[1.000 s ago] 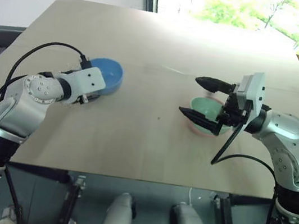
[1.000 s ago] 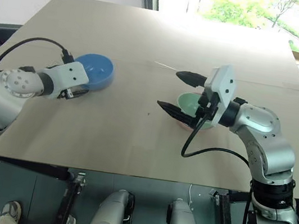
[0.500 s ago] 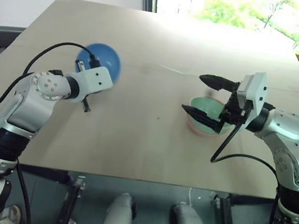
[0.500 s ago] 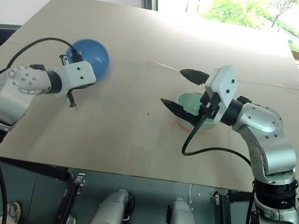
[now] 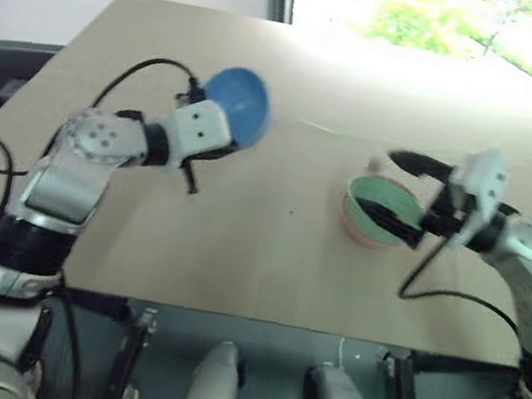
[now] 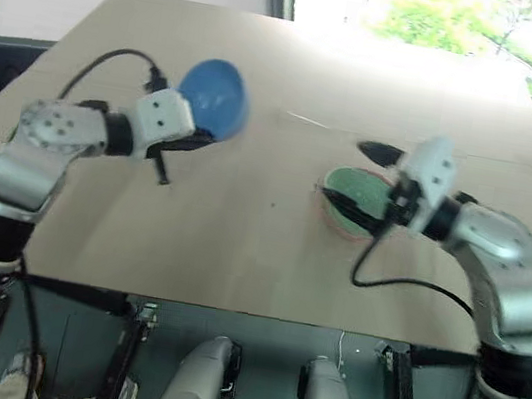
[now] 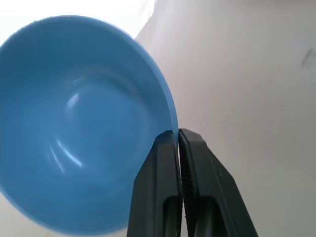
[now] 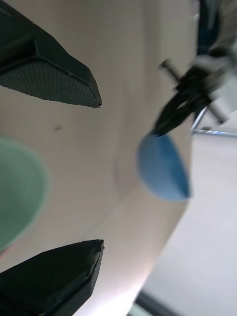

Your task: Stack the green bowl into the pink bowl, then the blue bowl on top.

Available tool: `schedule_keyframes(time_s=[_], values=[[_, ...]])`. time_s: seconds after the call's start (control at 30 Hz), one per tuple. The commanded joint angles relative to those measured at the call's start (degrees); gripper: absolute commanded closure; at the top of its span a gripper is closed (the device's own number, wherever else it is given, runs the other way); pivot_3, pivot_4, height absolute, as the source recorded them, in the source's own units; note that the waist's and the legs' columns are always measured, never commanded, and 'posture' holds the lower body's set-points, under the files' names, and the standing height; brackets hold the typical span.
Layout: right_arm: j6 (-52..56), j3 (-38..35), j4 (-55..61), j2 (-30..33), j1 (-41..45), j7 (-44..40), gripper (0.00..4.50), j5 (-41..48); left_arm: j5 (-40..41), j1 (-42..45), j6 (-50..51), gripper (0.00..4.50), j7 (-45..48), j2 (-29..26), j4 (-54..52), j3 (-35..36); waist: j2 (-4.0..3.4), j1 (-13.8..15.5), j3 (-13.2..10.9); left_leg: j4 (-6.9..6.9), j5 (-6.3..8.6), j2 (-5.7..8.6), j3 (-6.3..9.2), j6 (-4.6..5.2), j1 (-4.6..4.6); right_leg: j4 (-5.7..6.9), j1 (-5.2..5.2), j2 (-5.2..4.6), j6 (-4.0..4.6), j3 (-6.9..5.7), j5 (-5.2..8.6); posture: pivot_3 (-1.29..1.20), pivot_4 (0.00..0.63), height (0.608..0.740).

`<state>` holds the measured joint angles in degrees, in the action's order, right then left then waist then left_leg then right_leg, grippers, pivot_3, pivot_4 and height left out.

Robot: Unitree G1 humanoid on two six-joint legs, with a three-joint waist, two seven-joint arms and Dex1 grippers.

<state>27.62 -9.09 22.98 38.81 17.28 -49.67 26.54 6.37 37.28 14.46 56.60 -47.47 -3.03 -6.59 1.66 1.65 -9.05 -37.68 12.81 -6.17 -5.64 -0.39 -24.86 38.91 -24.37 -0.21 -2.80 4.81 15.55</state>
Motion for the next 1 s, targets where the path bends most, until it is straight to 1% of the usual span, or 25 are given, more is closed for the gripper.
schedule_keyframes(time_s=[0.03,0.13,0.2,0.3,0.4,0.5,0.57,0.63,0.73,0.9,1.0], values=[[-0.6,-11.9,1.4,4.0,-6.6,-2.9,0.00,4.4,3.1,6.1,-4.9,4.37,5.4,2.8,3.5,-0.3,-0.01,0.1,0.0,-0.03,0.00,0.02,0.00,0.01,0.03,0.02,0.04,0.00,0.00,0.01,0.00,0.00,0.150,0.740],[-0.9,-19.6,2.1,7.0,-15.2,-6.5,0.00,6.3,4.6,11.6,-9.3,4.37,10.3,6.9,9.0,-1.8,-0.07,0.0,0.0,-0.13,0.01,0.02,0.18,0.02,0.17,0.05,0.27,0.05,-0.01,-0.09,0.00,0.00,0.150,0.740],[-1.0,-23.4,2.6,7.8,-18.7,-7.5,0.00,7.9,4.1,15.4,-13.1,4.37,13.9,9.0,13.3,-3.2,-0.10,-0.3,0.1,-0.23,0.01,0.02,0.35,0.02,0.22,0.04,0.44,0.07,-0.01,-0.20,0.00,0.00,0.150,0.740],[-0.1,-27.1,4.0,8.1,-22.5,-7.9,0.00,10.0,5.3,21.1,-16.6,4.37,21.7,12.1,20.1,-5.1,-0.14,-1.1,0.1,-0.44,0.03,0.03,0.50,0.04,0.23,0.07,0.60,0.08,-0.04,-0.27,0.00,0.00,0.150,0.740],[0.4,-29.8,5.9,7.9,-25.7,-7.7,0.00,11.6,6.0,26.1,-21.1,4.37,30.5,14.8,27.4,-6.7,-0.18,-1.3,0.1,-0.51,0.03,0.03,0.61,0.06,0.24,0.07,0.68,0.09,-0.05,-0.34,0.00,0.00,0.150,0.740],[0.0,-33.3,7.0,7.6,-29.2,-7.8,0.00,12.1,4.4,31.0,-26.3,4.37,34.2,17.7,35.2,-7.8,-0.20,-1.0,0.1,-0.51,0.04,0.05,0.75,0.06,0.20,0.07,0.71,0.10,-0.05,-0.43,0.01,0.00,0.150,0.740],[-1.6,-35.9,7.5,6.9,-31.9,-8.3,0.00,11.5,3.9,34.3,-29.5,4.37,35.7,19.4,40.5,-9.2,-0.20,-0.8,0.1,-0.53,0.04,0.06,0.79,0.06,0.16,0.05,0.74,0.09,-0.05,-0.45,0.01,0.00,0.150,0.740],[-2.6,-38.9,8.0,5.9,-34.3,-9.1,0.00,12.8,3.7,37.7,-33.2,4.37,35.9,21.6,46.2,-11.2,-0.20,-0.7,0.1,-0.56,0.04,0.10,0.90,0.07,0.12,-0.01,0.78,0.07,-0.06,-0.52,0.01,0.00,0.150,0.740],[-2.7,-41.2,9.3,5.1,-36.5,-8.9,0.00,15.0,3.8,41.3,-37.9,4.37,35.9,24.3,52.8,-13.8,-0.19,-0.8,0.1,-0.60,0.06,0.14,1.00,0.10,0.08,-0.03,0.82,0.05,-0.07,-0.58,0.02,0.00,0.150,0.740],[-2.6,-42.1,11.4,4.1,-39.1,-7.4,0.00,16.1,3.8,44.6,-44.1,4.37,35.9,28.7,60.1,-18.5,-0.21,-1.1,0.1,-0.58,0.07,0.15,1.05,0.11,0.11,-0.02,0.84,0.06,-0.06,-0.58,0.03,0.00,0.150,0.740],[-2.7,-41.4,12.7,3.7,-39.8,-6.1,0.00,16.3,2.8,45.1,-48.3,4.37,35.9,30.0,62.8,-21.0,-0.22,-1.3,0.1,-0.57,0.07,0.15,1.05,0.12,0.11,-0.01,0.83,0.06,-0.06,-0.58,0.03,0.00,0.150,0.740]])
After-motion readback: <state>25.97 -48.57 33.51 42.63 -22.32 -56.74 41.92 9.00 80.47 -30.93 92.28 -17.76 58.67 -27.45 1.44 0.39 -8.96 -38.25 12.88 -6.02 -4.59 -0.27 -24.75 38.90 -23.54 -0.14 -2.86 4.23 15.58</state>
